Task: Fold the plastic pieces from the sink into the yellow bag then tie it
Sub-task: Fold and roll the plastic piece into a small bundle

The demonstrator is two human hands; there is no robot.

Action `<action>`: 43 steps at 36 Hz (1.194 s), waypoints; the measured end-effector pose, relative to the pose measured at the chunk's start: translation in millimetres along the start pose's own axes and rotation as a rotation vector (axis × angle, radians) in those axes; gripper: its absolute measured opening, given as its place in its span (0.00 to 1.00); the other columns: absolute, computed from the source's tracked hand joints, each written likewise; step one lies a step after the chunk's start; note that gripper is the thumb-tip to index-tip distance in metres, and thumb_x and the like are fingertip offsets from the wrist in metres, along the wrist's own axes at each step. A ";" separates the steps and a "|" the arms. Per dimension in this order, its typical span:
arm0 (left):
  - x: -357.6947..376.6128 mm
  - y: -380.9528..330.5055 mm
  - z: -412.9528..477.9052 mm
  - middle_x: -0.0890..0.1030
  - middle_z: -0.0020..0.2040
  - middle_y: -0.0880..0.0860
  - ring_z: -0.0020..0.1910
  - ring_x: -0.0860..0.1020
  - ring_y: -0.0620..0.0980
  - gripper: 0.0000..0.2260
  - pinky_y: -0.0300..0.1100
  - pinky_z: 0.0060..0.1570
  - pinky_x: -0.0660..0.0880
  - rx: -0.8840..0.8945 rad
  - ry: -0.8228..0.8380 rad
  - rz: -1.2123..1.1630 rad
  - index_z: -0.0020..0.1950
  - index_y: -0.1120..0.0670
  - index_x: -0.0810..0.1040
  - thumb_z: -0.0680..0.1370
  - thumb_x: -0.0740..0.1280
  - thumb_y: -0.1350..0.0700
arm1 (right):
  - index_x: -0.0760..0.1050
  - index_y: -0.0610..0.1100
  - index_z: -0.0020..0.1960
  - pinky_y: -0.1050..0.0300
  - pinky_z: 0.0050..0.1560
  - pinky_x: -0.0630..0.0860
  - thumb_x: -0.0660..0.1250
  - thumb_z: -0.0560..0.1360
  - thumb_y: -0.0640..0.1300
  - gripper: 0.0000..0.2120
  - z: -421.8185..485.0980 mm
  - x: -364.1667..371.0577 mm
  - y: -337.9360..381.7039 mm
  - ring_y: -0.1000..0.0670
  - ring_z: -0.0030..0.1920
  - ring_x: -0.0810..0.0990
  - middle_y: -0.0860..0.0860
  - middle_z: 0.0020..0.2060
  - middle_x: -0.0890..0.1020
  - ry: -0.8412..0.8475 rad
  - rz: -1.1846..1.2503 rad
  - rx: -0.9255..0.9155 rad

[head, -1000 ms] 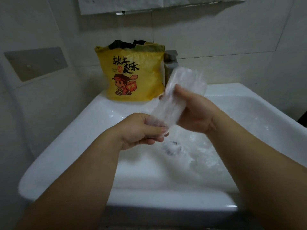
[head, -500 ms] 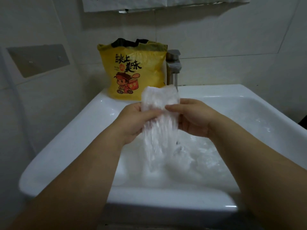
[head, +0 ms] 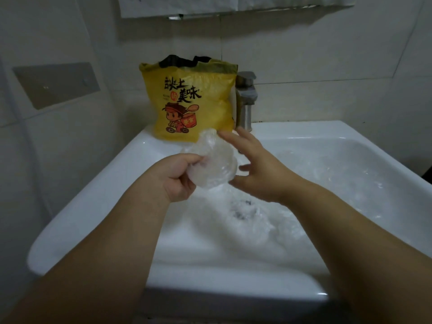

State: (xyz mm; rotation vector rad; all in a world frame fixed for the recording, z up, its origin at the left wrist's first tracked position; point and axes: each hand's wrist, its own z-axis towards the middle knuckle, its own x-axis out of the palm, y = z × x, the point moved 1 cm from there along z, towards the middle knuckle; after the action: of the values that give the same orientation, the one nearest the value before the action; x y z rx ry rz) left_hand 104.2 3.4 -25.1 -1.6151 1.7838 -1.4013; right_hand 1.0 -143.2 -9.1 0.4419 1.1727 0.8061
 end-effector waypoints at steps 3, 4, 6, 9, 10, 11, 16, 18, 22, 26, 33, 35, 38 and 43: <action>0.0 1.4 0.0 0.84 0.47 0.53 0.40 0.83 0.46 0.09 0.35 0.32 0.80 0.014 -0.017 0.036 0.54 0.61 0.81 0.75 0.70 0.63 | 0.74 0.59 0.60 0.56 0.70 0.64 0.73 0.72 0.42 0.20 1.9 2.4 6.7 0.56 0.72 0.61 0.52 0.75 0.62 -0.078 -0.032 -0.075; 0.6 1.9 -0.8 0.84 0.45 0.52 0.39 0.83 0.45 0.10 0.33 0.32 0.79 0.037 -0.001 0.075 0.54 0.61 0.81 0.73 0.72 0.63 | 0.79 0.52 0.58 0.60 0.67 0.67 0.72 0.73 0.43 0.14 2.5 2.6 8.1 0.59 0.67 0.68 0.53 0.70 0.71 -0.081 -0.021 -0.070; 4.5 2.8 -4.3 0.84 0.39 0.52 0.32 0.82 0.45 0.07 0.33 0.31 0.79 0.120 0.029 0.148 0.50 0.61 0.82 0.73 0.71 0.65 | 0.82 0.45 0.54 0.70 0.54 0.73 0.71 0.74 0.43 0.09 2.1 2.5 10.2 0.67 0.49 0.77 0.57 0.51 0.82 -0.048 0.075 -0.033; 12.9 5.0 -6.2 0.83 0.44 0.55 0.36 0.82 0.46 0.08 0.35 0.34 0.80 0.202 0.098 0.170 0.56 0.60 0.79 0.79 0.63 0.65 | 0.80 0.39 0.47 0.72 0.31 0.69 0.67 0.77 0.45 0.09 2.0 -1.0 9.0 0.62 0.25 0.73 0.59 0.26 0.78 -0.057 0.312 0.107; 14.9 5.4 -6.1 0.83 0.48 0.55 0.41 0.82 0.46 0.09 0.35 0.36 0.80 0.221 0.125 0.175 0.58 0.59 0.79 0.80 0.62 0.64 | 0.79 0.37 0.47 0.70 0.30 0.68 0.65 0.77 0.47 0.13 3.2 -1.5 6.8 0.60 0.23 0.70 0.57 0.26 0.77 -0.080 0.353 0.150; 17.2 5.9 -6.5 0.83 0.52 0.54 0.46 0.82 0.46 0.11 0.35 0.37 0.80 0.241 0.147 0.195 0.60 0.58 0.79 0.81 0.62 0.63 | 0.79 0.35 0.48 0.67 0.32 0.69 0.65 0.78 0.48 0.15 4.8 -1.8 5.7 0.58 0.25 0.70 0.54 0.28 0.79 -0.112 0.376 0.174; 22.2 8.8 -11.4 0.83 0.55 0.53 0.50 0.82 0.46 0.17 0.37 0.42 0.80 0.314 0.217 0.317 0.61 0.55 0.78 0.79 0.59 0.70 | 0.80 0.45 0.43 0.64 0.45 0.75 0.64 0.78 0.49 0.11 10.4 -0.5 -4.0 0.54 0.39 0.79 0.51 0.36 0.82 -0.202 0.381 0.242; 23.9 9.8 -13.5 0.83 0.56 0.55 0.49 0.83 0.47 0.19 0.37 0.43 0.80 0.325 0.262 0.311 0.62 0.57 0.77 0.77 0.59 0.72 | 0.79 0.45 0.43 0.66 0.40 0.75 0.65 0.78 0.50 0.10 10.7 -1.5 -5.7 0.55 0.37 0.79 0.52 0.36 0.82 -0.227 0.356 0.264; 26.2 11.3 -15.3 0.83 0.55 0.56 0.48 0.83 0.48 0.17 0.38 0.42 0.80 0.322 0.315 0.281 0.63 0.57 0.76 0.78 0.60 0.72 | 0.76 0.47 0.48 0.69 0.36 0.72 0.65 0.78 0.52 0.09 11.9 -2.6 -10.5 0.57 0.40 0.78 0.55 0.39 0.79 -0.325 0.258 0.299; 27.1 13.4 -16.1 0.82 0.54 0.56 0.50 0.83 0.49 0.19 0.40 0.45 0.81 0.312 0.365 0.286 0.61 0.56 0.76 0.78 0.58 0.74 | 0.69 0.48 0.52 0.68 0.35 0.70 0.67 0.76 0.54 0.12 13.0 -2.9 -16.4 0.57 0.40 0.75 0.56 0.41 0.75 -0.418 0.270 0.357; 25.6 13.4 -19.2 0.81 0.52 0.53 0.49 0.80 0.47 0.16 0.37 0.41 0.79 0.320 0.413 0.364 0.60 0.54 0.77 0.76 0.63 0.68 | 0.72 0.41 0.57 0.56 0.41 0.81 0.72 0.73 0.49 0.18 10.1 -6.5 -14.4 0.48 0.49 0.82 0.47 0.51 0.81 -0.272 0.823 0.544; 23.8 11.0 -20.3 0.81 0.50 0.51 0.49 0.79 0.47 0.16 0.37 0.40 0.78 0.320 0.415 0.337 0.57 0.52 0.78 0.69 0.67 0.59 | 0.74 0.43 0.56 0.56 0.46 0.81 0.72 0.73 0.46 0.14 10.6 -8.6 -14.6 0.49 0.48 0.82 0.48 0.49 0.82 -0.366 0.706 0.465; 23.1 6.4 -22.2 0.81 0.58 0.55 0.57 0.80 0.53 0.26 0.44 0.50 0.80 0.267 0.468 0.219 0.63 0.56 0.77 0.67 0.72 0.49 | 0.76 0.47 0.52 0.62 0.40 0.80 0.73 0.73 0.46 0.11 9.2 -9.6 -11.9 0.53 0.43 0.81 0.53 0.43 0.81 -0.336 0.493 0.406; 24.4 13.8 -23.3 0.85 0.52 0.56 0.52 0.83 0.52 0.21 0.44 0.53 0.80 0.306 0.379 0.389 0.56 0.56 0.81 0.67 0.74 0.48 | 0.77 0.45 0.53 0.45 0.51 0.81 0.76 0.69 0.44 0.15 6.4 -1.8 -7.9 0.46 0.46 0.84 0.46 0.47 0.84 -0.131 0.400 0.393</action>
State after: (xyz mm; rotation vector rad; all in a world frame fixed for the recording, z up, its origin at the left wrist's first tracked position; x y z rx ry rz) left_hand 71.3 -10.6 -17.8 -0.8341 1.8348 -1.7561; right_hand 9.2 -149.1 -11.1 1.0646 1.1360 0.8717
